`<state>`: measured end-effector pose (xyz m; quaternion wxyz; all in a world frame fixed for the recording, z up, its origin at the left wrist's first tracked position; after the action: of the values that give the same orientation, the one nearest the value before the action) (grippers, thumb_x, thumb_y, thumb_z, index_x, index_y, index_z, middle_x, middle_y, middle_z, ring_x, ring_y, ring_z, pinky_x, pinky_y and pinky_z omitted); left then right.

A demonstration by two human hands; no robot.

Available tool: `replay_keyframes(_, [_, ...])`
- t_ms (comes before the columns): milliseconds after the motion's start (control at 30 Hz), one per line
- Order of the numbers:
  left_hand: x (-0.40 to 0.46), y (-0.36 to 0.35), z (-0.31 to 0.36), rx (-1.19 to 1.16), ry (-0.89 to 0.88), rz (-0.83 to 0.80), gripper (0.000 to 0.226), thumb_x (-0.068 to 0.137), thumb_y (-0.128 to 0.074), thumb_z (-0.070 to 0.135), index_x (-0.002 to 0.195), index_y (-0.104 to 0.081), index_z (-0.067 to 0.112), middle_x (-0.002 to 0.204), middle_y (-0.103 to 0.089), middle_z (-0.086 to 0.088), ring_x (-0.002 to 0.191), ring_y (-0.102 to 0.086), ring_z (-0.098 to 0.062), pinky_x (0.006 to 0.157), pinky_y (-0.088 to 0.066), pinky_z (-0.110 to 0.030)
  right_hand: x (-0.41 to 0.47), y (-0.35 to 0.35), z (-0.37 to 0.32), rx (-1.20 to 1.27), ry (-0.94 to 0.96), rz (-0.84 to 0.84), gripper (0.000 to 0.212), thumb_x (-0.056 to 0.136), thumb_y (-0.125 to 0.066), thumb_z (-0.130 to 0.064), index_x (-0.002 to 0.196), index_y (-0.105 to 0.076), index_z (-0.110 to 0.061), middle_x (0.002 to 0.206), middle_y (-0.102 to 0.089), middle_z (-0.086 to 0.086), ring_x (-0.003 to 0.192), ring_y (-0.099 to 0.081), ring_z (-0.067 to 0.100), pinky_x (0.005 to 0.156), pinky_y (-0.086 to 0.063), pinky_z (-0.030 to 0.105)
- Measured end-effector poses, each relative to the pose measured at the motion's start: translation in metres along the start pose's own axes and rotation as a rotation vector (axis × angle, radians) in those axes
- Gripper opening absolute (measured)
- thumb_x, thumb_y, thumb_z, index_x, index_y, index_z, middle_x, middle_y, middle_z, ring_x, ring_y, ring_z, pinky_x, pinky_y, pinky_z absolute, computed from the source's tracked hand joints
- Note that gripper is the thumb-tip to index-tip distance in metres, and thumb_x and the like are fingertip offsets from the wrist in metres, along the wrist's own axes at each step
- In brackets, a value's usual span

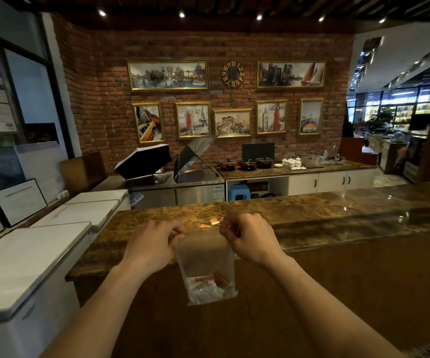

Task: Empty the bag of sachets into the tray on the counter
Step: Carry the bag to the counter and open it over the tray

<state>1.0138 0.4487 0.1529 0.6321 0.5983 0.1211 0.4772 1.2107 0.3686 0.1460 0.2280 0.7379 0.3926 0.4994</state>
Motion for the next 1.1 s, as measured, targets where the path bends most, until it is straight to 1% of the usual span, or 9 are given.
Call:
replay_keyframes(267, [0.015,-0.027,0.01,-0.006,0.041,-0.016,0.013,0.097,-0.06,0.032,0.107,-0.065,0.039,0.109,-0.07,0.015,0.1,-0.063,-0.007,0.08,-0.053,-0.032,0.008,-0.01,0.035,0.019,0.002,-0.031,0.006,0.093,-0.065,-0.037,0.098,-0.068,-0.037,0.093,-0.073,-0.011,0.088,-0.067,0.013,0.076,-0.059,0.044])
replay_keyframes(433, [0.039,-0.053,0.0,-0.165,0.088,-0.06,0.013,0.095,-0.063,0.028,0.098,-0.066,0.04,0.108,-0.067,0.01,0.099,-0.062,-0.006,0.085,-0.057,-0.036,0.026,-0.025,0.053,0.033,-0.017,-0.062,0.004,0.093,-0.066,-0.036,0.096,-0.068,-0.036,0.09,-0.073,-0.01,0.085,-0.066,0.01,0.076,-0.06,0.041])
replay_keyframes(600, [0.07,-0.07,-0.018,-0.008,0.095,0.041,0.009,0.093,-0.063,0.038,0.1,-0.066,0.043,0.1,-0.068,0.02,0.098,-0.061,-0.005,0.085,-0.051,-0.033,0.054,-0.051,0.069,0.028,-0.043,-0.094,0.007,0.093,-0.065,-0.033,0.098,-0.07,-0.034,0.095,-0.071,-0.013,0.089,-0.064,0.007,0.079,-0.06,0.037])
replay_keyframes(667, [0.088,-0.08,-0.033,-0.04,0.086,-0.009,0.011,0.095,-0.061,0.037,0.103,-0.066,0.043,0.102,-0.068,0.021,0.096,-0.061,-0.002,0.077,-0.05,-0.028,0.072,-0.067,0.076,0.017,-0.062,-0.117,0.011,0.092,-0.065,-0.036,0.101,-0.07,-0.033,0.098,-0.071,-0.011,0.09,-0.064,0.009,0.08,-0.06,0.037])
replay_keyframes(733, [0.11,-0.092,-0.054,-0.137,0.117,-0.076,0.009,0.096,-0.06,0.036,0.099,-0.065,0.043,0.1,-0.066,0.021,0.095,-0.06,-0.002,0.078,-0.052,-0.03,0.096,-0.086,0.082,0.01,-0.097,-0.126,0.013,0.092,-0.064,-0.042,0.102,-0.069,-0.036,0.097,-0.07,-0.012,0.091,-0.064,0.009,0.082,-0.059,0.037])
replay_keyframes(833, [0.138,-0.093,-0.072,-0.113,0.096,-0.026,0.008,0.094,-0.062,0.037,0.096,-0.067,0.043,0.098,-0.068,0.019,0.097,-0.061,-0.007,0.086,-0.053,-0.037,0.126,-0.1,0.082,-0.004,-0.1,-0.127,0.006,0.093,-0.066,-0.036,0.098,-0.069,-0.037,0.095,-0.071,-0.012,0.09,-0.064,0.008,0.084,-0.058,0.036])
replay_keyframes(900, [0.166,-0.093,-0.091,-0.126,0.045,0.01,0.01,0.094,-0.064,0.033,0.099,-0.07,0.039,0.098,-0.071,0.018,0.096,-0.064,-0.006,0.082,-0.055,-0.033,0.156,-0.114,0.079,-0.013,-0.074,-0.109,0.006,0.093,-0.065,-0.035,0.097,-0.071,-0.035,0.093,-0.072,-0.013,0.088,-0.065,0.007,0.081,-0.059,0.039])
replay_keyframes(1000, [0.207,-0.101,-0.116,-0.177,0.052,-0.05,0.011,0.095,-0.063,0.03,0.101,-0.07,0.037,0.098,-0.071,0.019,0.092,-0.065,-0.005,0.081,-0.058,-0.035,0.194,-0.134,0.082,-0.025,-0.078,-0.102,0.007,0.092,-0.066,-0.032,0.096,-0.071,-0.035,0.09,-0.072,-0.013,0.084,-0.067,0.007,0.077,-0.061,0.039])
replay_keyframes(1100, [0.238,-0.109,-0.138,-0.163,0.057,0.004,0.008,0.094,-0.065,0.031,0.097,-0.068,0.038,0.093,-0.065,0.02,0.091,-0.063,-0.006,0.077,-0.056,-0.033,0.225,-0.154,0.087,-0.061,-0.079,-0.093,0.01,0.091,-0.068,-0.028,0.095,-0.07,-0.037,0.091,-0.071,-0.013,0.085,-0.066,0.008,0.076,-0.061,0.039])
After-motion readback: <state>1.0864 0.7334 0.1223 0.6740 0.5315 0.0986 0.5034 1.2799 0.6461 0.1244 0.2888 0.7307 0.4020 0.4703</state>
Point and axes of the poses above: each hand's wrist, its own x-axis towards the middle knuckle, its own y-axis out of the back of the hand, z = x × y, the point moved 6 cm from there along x, towards the middle knuckle
